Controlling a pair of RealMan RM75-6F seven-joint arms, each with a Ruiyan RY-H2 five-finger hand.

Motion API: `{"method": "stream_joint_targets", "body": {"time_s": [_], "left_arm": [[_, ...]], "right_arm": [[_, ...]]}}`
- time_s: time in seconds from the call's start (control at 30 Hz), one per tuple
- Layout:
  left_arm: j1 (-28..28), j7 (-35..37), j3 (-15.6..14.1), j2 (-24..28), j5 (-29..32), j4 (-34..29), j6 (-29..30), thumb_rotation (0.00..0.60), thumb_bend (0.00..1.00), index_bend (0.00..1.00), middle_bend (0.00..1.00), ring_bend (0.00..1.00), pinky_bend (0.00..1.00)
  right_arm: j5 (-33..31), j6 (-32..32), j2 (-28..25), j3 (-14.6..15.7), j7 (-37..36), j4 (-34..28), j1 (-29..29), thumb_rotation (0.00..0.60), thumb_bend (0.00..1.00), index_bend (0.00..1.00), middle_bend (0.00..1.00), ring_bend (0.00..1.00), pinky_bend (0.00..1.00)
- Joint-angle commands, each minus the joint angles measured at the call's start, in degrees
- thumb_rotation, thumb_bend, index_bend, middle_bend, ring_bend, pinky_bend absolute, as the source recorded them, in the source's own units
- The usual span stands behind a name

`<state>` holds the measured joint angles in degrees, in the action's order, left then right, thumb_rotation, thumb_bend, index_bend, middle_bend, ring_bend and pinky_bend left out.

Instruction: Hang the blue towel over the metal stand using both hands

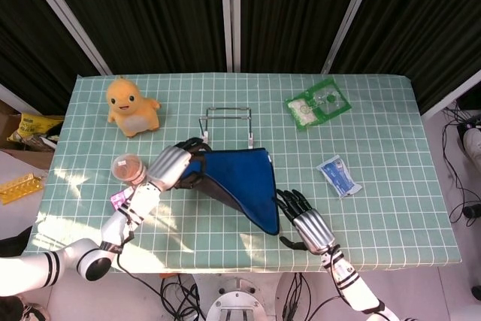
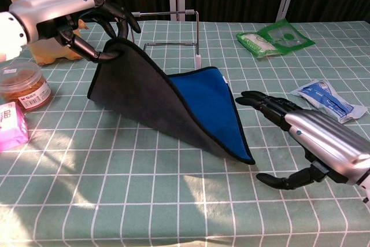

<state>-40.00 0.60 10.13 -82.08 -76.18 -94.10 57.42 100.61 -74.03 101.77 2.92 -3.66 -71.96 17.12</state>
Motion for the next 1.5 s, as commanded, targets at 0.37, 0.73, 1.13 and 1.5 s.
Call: {"method": "stream_joint_targets", "body": {"time_s": [0.37,0.73,1.13,1.5], "left_arm": [[-0.3,0.5,0.1,0.9,1.7,-0.5,-1.0,0.600,0.45,0.81,0.26,0.15,0.30],[0.4,2.2,-0.3,1.3,0.9,-0.4,0.0,0.600,0.46,0.81,0.26,0.15,0.30],[1.5,11.8,3.1,2.2,4.2,0.8,0.5,0.600,0.46,0.81,0.27,0.15,0.30],[-1.5,19.4,12.2,4.4,17.9,7.8,-6.6,0.600,0.46,0.82,0.27,0.15,0.30]], "right_arm": [[-1.3,-3.5,8.1,-1.3,-4.5,9.4,0.6,0.600,0.30,0.43,0.02,0.00,0.00],[-3.7,-6.0,12.9,-3.9,-10.2,15.8,1.4,0.600,0.47,0.92,0.13,0.00,0.00],[-7.8,-5.2,7.8,-10.9,-16.7,8.9,5.7,0.600,0.48,1.00,0.17,0.00,0.00],[-15.9,5.5,3.3,-25.0,-12.6,4.8,18.1,0.600,0.50,1.00,0.17,0.00,0.00]]}}
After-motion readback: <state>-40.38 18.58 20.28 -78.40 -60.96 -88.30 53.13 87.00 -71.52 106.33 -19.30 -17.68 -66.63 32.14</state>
